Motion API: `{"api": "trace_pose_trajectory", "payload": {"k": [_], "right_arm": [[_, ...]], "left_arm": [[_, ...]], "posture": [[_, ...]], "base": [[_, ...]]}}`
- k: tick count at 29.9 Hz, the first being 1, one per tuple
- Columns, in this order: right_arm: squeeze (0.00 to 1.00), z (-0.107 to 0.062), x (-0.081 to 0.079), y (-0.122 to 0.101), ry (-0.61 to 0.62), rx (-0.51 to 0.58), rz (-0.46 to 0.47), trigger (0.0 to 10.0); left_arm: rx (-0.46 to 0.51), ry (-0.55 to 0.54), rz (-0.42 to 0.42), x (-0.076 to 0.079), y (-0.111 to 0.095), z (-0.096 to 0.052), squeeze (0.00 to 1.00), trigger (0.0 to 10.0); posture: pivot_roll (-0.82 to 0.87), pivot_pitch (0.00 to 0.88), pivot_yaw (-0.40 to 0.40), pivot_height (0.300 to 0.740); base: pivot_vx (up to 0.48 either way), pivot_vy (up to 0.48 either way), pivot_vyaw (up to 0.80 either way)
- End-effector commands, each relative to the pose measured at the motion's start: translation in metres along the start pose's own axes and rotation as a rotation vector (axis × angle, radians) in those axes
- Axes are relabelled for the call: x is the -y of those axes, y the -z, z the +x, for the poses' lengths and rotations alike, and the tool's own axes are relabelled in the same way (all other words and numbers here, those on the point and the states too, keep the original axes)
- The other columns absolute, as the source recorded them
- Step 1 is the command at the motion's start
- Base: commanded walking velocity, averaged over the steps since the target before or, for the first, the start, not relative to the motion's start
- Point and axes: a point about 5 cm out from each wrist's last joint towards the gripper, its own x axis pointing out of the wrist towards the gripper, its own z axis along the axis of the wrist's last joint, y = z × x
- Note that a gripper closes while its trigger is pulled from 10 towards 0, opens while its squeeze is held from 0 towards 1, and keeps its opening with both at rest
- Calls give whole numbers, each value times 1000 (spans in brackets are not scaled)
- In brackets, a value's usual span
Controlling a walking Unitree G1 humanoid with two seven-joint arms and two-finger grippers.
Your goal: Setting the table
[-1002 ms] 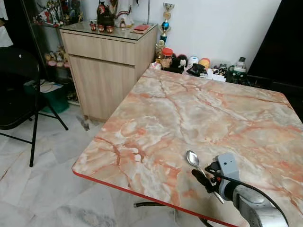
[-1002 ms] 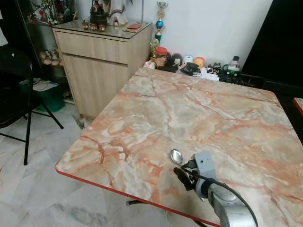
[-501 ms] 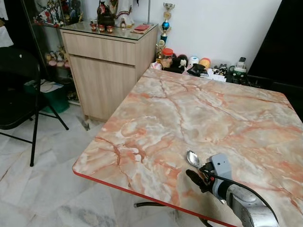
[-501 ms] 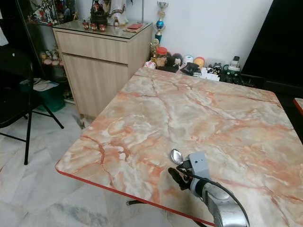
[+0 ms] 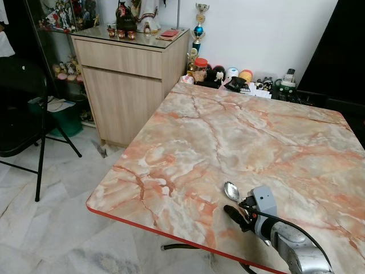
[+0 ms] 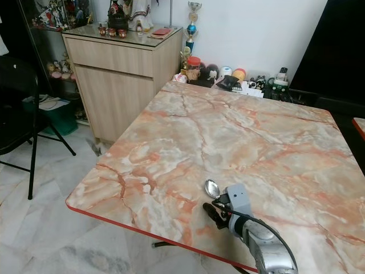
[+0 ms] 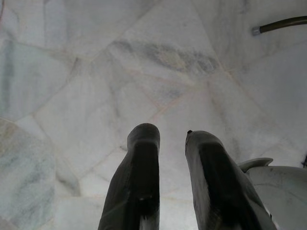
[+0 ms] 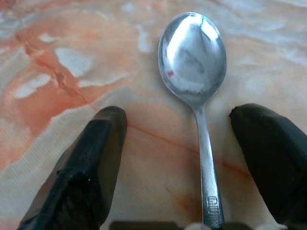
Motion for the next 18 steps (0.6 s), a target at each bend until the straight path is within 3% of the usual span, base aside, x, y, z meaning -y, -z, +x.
{"api": "trace_pose_trajectory", "payload": {"k": [1, 2, 4, 18], "right_arm": [[0, 2, 1, 7, -5, -28, 5, 5843], [0, 2, 1, 10, -2, -38, 7, 5843], [0, 2, 3, 14, 7, -61, -1, 0], [0, 2, 9, 26, 28, -94, -2, 0]], "left_arm": [[-13, 11, 0, 4, 3, 0, 0, 10000], [-11, 11, -3, 4, 2, 0, 0, 10000], [-10, 10, -9, 5, 2, 0, 0, 10000], [-25, 10, -24, 8, 7, -1, 0, 10000]], "posture": [[133, 0, -64, 740], [135, 0, -67, 740], [138, 2, -70, 740], [139, 17, -71, 740]], "base": [[0, 0, 0], [0, 0, 0], [0, 0, 0], [0, 0, 0]]}}
